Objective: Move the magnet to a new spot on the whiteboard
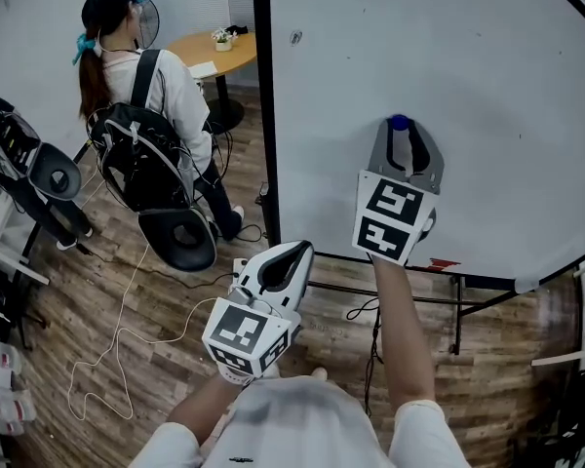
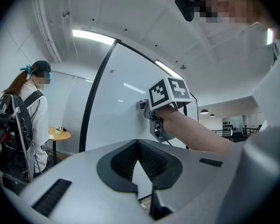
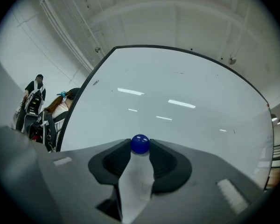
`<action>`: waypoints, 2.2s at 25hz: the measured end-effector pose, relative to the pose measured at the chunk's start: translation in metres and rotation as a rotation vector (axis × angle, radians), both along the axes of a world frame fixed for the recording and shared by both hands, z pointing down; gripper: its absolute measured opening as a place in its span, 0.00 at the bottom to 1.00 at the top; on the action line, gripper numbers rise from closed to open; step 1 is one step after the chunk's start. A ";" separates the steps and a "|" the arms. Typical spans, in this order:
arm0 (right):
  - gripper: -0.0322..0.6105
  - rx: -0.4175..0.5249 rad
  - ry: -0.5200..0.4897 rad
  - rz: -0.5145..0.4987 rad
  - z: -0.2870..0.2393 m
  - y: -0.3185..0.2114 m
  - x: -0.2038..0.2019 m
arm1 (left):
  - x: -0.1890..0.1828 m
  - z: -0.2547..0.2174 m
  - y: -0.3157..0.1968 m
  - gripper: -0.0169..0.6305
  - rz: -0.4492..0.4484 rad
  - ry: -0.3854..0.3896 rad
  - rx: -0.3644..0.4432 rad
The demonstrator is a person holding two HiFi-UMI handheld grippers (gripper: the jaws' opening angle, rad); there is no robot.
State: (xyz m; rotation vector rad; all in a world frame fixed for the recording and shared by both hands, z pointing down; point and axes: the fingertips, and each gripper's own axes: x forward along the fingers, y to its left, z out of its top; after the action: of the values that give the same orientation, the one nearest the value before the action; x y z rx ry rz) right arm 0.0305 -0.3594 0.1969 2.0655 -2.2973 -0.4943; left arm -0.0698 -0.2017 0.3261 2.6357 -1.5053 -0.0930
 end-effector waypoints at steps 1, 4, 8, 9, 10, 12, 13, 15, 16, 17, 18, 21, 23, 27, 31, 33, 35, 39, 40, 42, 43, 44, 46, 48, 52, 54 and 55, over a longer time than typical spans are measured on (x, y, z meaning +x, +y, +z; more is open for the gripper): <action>0.26 -0.001 -0.005 0.008 0.000 -0.001 0.000 | -0.001 0.001 0.000 0.04 -0.002 0.002 -0.001; 0.26 0.003 -0.018 0.017 0.001 -0.001 0.000 | -0.002 0.002 0.001 0.04 -0.006 0.006 -0.003; 0.25 0.007 -0.017 -0.004 -0.002 0.002 0.000 | -0.005 -0.001 0.004 0.04 -0.012 0.008 0.000; 0.25 0.008 -0.017 -0.011 -0.002 0.003 0.000 | -0.005 -0.002 0.004 0.04 -0.012 0.009 0.001; 0.25 0.007 -0.016 -0.019 -0.002 0.003 0.000 | -0.005 -0.002 0.004 0.04 -0.012 0.009 0.002; 0.25 0.002 -0.021 -0.036 -0.001 0.003 0.000 | -0.005 -0.001 0.005 0.04 -0.011 0.009 0.002; 0.25 -0.002 -0.026 -0.046 0.000 0.004 0.000 | -0.004 -0.001 0.006 0.04 -0.010 0.008 0.001; 0.25 -0.011 -0.031 -0.063 0.003 0.006 0.001 | -0.003 0.000 0.008 0.04 -0.009 0.007 0.001; 0.25 -0.015 -0.031 -0.069 0.006 0.007 0.001 | -0.003 0.000 0.008 0.04 -0.008 0.006 0.001; 0.25 -0.019 -0.030 -0.075 0.009 0.008 0.002 | -0.002 0.000 0.008 0.04 -0.007 0.005 0.000; 0.25 -0.022 -0.031 -0.081 0.012 0.009 0.002 | -0.002 0.000 0.009 0.04 -0.006 0.003 0.000; 0.25 -0.031 -0.036 -0.098 0.022 0.014 0.005 | 0.000 0.001 0.009 0.04 -0.002 0.001 -0.002; 0.25 -0.031 -0.043 -0.113 0.026 0.018 0.007 | 0.002 0.001 0.008 0.04 0.001 0.001 -0.003; 0.25 -0.026 -0.041 -0.130 0.033 0.028 0.011 | 0.006 0.002 0.006 0.04 0.011 0.003 -0.007; 0.25 -0.019 -0.027 -0.130 0.037 0.036 0.022 | 0.018 0.003 -0.001 0.04 0.023 0.004 -0.011; 0.25 -0.015 -0.027 -0.133 0.038 0.042 0.026 | 0.022 0.003 -0.003 0.04 0.027 0.004 -0.011; 0.25 -0.012 -0.027 -0.137 0.040 0.051 0.029 | 0.023 0.004 -0.002 0.04 0.030 0.005 -0.010; 0.25 -0.019 -0.034 -0.144 0.051 0.063 0.040 | 0.027 0.006 -0.008 0.04 0.030 0.005 -0.015; 0.25 -0.024 -0.037 -0.146 0.055 0.066 0.042 | 0.028 0.007 -0.009 0.04 0.030 0.005 -0.015; 0.25 -0.033 -0.037 -0.156 0.064 0.075 0.044 | 0.028 0.007 -0.009 0.04 0.032 0.006 -0.011; 0.25 -0.036 -0.039 -0.163 0.069 0.081 0.043 | 0.028 0.007 -0.008 0.04 0.033 0.006 -0.009; 0.25 -0.039 -0.041 -0.170 0.074 0.087 0.041 | 0.027 0.007 -0.006 0.04 0.034 0.007 -0.006; 0.25 -0.044 -0.051 -0.182 0.083 0.097 0.039 | 0.026 0.007 -0.003 0.04 0.039 0.008 -0.003; 0.25 -0.053 -0.063 -0.189 0.087 0.105 0.036 | 0.025 0.004 -0.001 0.04 0.044 0.008 -0.001; 0.25 -0.069 -0.070 -0.191 0.095 0.111 0.037 | 0.026 0.003 0.001 0.04 0.053 0.007 -0.002; 0.25 -0.071 -0.066 -0.191 0.096 0.112 0.039 | 0.027 0.003 0.002 0.04 0.057 0.007 -0.001; 0.25 -0.070 -0.064 -0.190 0.095 0.113 0.041 | 0.028 0.002 0.003 0.04 0.060 0.006 0.000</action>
State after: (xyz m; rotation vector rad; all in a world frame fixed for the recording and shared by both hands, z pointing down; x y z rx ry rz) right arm 0.0715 -0.2462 0.2924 1.8685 -2.5229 -0.3503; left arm -0.0418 -0.1985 0.3282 2.6758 -1.4228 -0.0959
